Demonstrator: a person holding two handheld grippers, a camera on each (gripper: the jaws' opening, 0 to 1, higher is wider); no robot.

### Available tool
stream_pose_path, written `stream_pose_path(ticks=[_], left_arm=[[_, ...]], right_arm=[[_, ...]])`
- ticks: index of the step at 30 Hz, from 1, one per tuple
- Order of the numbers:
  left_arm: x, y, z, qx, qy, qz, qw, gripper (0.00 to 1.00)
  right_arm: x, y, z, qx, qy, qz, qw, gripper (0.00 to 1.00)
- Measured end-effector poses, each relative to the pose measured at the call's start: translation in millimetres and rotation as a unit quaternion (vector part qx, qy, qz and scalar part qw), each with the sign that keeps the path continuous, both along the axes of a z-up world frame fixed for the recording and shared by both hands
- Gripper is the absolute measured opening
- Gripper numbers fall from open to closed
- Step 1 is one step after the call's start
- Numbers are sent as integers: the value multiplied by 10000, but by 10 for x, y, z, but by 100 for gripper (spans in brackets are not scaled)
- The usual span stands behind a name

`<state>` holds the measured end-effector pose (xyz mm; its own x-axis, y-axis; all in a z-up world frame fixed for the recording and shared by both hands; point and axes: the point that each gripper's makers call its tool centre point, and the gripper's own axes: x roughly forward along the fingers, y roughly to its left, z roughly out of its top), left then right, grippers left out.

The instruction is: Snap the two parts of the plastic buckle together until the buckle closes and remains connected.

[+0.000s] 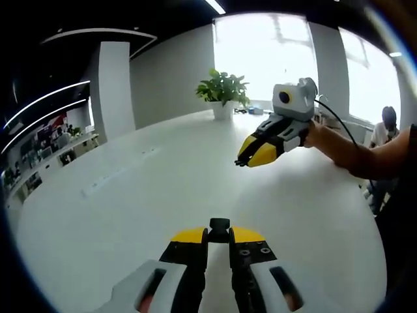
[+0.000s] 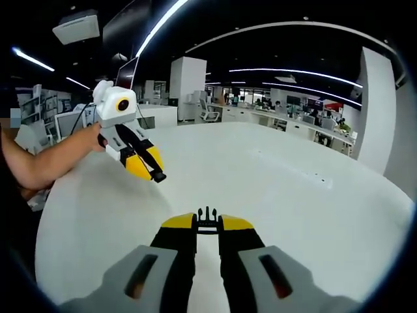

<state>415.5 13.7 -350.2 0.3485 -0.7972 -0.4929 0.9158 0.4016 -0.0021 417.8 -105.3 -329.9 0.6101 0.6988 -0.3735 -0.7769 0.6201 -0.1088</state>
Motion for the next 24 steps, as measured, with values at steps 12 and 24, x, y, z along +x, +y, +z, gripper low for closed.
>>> stream_pose_path(ticks=[12, 24], left_arm=[[-32, 3, 28, -194, 79, -74, 9998, 11], [-65, -63, -25, -216, 152, -182, 9995, 11]], right_arm=[[1, -11, -46, 20, 32, 81, 10000, 11], [-84, 38, -94, 10, 63, 344, 9994, 11]])
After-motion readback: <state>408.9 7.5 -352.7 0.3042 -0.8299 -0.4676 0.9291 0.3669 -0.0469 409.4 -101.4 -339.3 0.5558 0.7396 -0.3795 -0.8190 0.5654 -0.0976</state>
